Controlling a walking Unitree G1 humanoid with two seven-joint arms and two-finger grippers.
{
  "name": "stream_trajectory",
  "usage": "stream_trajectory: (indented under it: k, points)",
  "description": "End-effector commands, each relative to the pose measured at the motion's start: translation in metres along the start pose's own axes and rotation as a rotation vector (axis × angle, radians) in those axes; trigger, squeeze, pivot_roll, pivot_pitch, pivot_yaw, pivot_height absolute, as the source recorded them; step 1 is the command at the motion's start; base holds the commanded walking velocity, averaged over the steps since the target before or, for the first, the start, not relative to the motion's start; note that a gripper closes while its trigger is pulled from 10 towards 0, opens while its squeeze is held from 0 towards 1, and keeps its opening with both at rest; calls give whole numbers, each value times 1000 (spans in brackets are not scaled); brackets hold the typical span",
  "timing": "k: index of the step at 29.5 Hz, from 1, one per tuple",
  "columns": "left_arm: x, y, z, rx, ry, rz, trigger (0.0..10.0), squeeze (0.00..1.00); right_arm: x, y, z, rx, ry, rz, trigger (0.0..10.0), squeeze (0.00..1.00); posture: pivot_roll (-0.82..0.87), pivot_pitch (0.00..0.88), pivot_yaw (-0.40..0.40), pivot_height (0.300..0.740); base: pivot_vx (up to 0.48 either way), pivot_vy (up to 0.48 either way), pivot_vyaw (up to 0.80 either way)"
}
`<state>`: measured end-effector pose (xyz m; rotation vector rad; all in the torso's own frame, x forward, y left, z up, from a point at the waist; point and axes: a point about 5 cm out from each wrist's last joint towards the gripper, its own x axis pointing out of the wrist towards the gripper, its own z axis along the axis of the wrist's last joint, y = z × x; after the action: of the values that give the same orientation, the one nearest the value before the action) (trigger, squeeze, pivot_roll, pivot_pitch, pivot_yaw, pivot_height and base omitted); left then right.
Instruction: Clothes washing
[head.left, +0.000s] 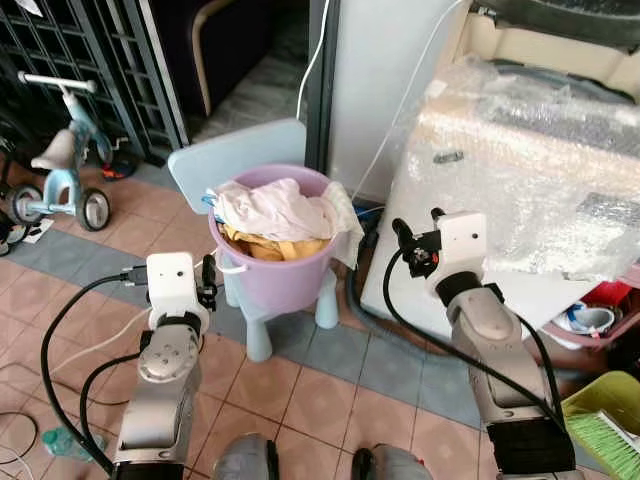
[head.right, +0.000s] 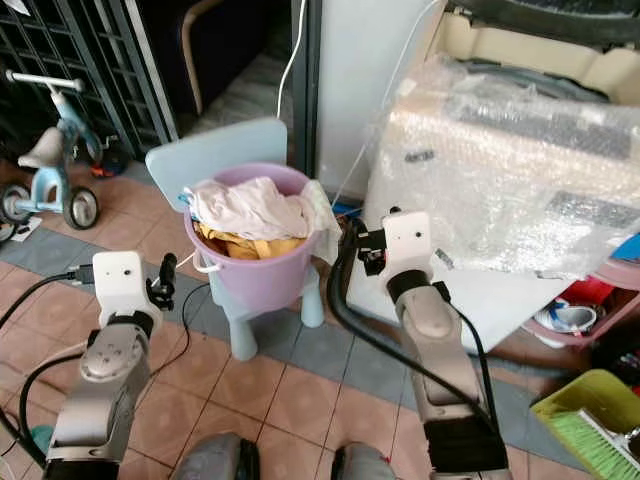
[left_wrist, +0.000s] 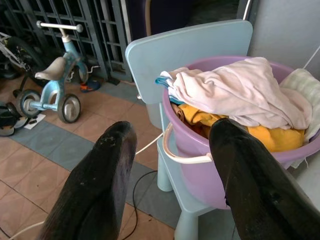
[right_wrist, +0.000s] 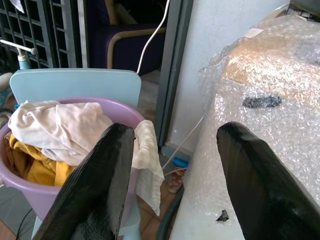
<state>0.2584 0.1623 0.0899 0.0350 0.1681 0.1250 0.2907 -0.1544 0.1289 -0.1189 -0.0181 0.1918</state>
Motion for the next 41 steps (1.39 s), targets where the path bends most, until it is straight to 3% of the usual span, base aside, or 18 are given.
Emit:
stream_trajectory:
  k: [1, 7, 10, 13, 16, 19, 22, 26, 35, 41]
  points:
    - [1, -4, 6, -4, -23, -25, 10000, 0, -1, -2, 4, 9, -16, -8, 10000, 0, 7, 95, 28, 740, 330, 0, 0]
    - [3, -4, 9, 5, -37, -6, 10000, 0, -1, 10, 8, 45, -35, 17, 10000, 0, 12, 100, 34, 740, 480, 0, 0]
    - [1, -2, 13, 27, -89, 20, 10000, 0, -3, 14, 11, 43, -61, 34, 10000, 0, 15, 101, 37, 740, 480, 0, 0]
    - [-2, 9, 22, 97, -211, 49, 10000, 0, -11, 8, 18, 11, -114, 18, 10000, 0, 10, 99, 42, 740, 480, 0, 0]
    - [-5, 14, 24, 130, -235, 52, 10000, 0, -18, -1, 14, 43, -95, -15, 10000, 0, 4, 98, 44, 740, 480, 0, 0]
    - [-9, 18, 22, 137, -230, 61, 10000, 0, -26, -8, 11, 63, -106, -55, 10000, 0, -6, 100, 45, 740, 475, 0, 0]
    - [-14, 22, 15, 141, -206, 75, 10000, 0, -39, -7, 4, 22, -49, 30, 10000, 0, -9, 102, 44, 740, 470, 0, 0]
    - [-11, 23, 13, 136, -181, 105, 10000, 0, -38, 0, 7, -25, -81, 55, 10000, 0, -6, 101, 44, 740, 367, 0, 422]
    - [-9, 21, 10, 115, -153, 93, 10000, 0, -31, 13, 5, 25, -73, 52, 10000, 0, -1, 104, 32, 740, 0, 0, 800]
    - [-9, 19, 11, 92, -153, 85, 10000, 0, -32, 12, 6, -8, -65, 111, 10000, 0, -9, 107, 30, 740, 0, 0, 754]
